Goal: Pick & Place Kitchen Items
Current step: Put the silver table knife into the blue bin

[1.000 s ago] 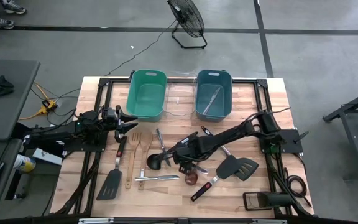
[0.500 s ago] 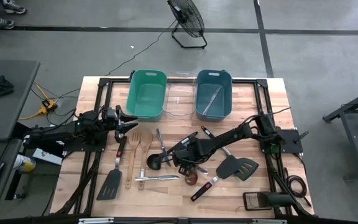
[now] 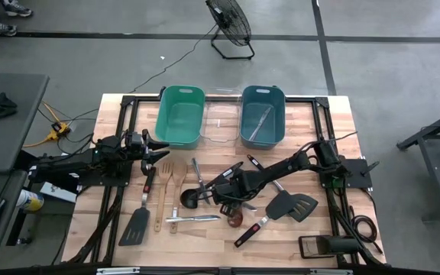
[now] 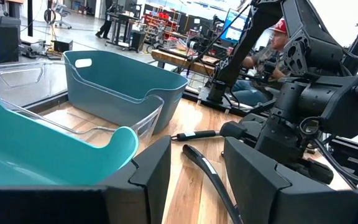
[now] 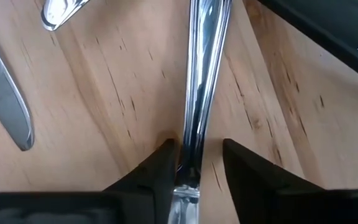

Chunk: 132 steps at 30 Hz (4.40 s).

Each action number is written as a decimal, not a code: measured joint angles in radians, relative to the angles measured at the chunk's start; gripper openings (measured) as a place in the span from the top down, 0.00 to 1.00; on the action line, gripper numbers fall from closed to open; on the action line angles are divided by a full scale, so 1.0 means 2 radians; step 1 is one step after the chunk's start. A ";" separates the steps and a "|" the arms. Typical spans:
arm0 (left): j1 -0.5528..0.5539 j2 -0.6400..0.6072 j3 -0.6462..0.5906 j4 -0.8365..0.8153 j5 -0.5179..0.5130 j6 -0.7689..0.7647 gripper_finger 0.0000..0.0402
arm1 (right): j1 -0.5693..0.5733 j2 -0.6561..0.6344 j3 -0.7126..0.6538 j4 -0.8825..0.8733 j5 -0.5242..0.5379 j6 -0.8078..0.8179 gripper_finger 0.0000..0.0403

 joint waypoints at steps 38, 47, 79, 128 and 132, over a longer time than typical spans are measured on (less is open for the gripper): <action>0.000 0.000 0.000 0.000 0.000 0.000 0.63 | -0.014 -0.068 -0.003 -0.056 -0.059 -0.033 0.91; 0.000 0.000 0.000 0.000 0.000 0.000 0.63 | -0.033 -0.163 -0.003 -0.083 -0.075 -0.084 0.91; 0.000 0.000 0.000 0.000 0.000 0.000 0.63 | -0.300 -0.319 -0.002 -0.224 -0.067 -0.822 0.91; 0.000 0.000 0.000 0.000 0.000 0.000 0.63 | -0.424 -0.187 -0.041 -0.150 -0.005 -1.010 0.91; 0.000 0.000 0.000 0.000 0.000 0.000 0.63 | -0.421 -0.187 -0.057 -0.141 -0.005 -1.012 0.90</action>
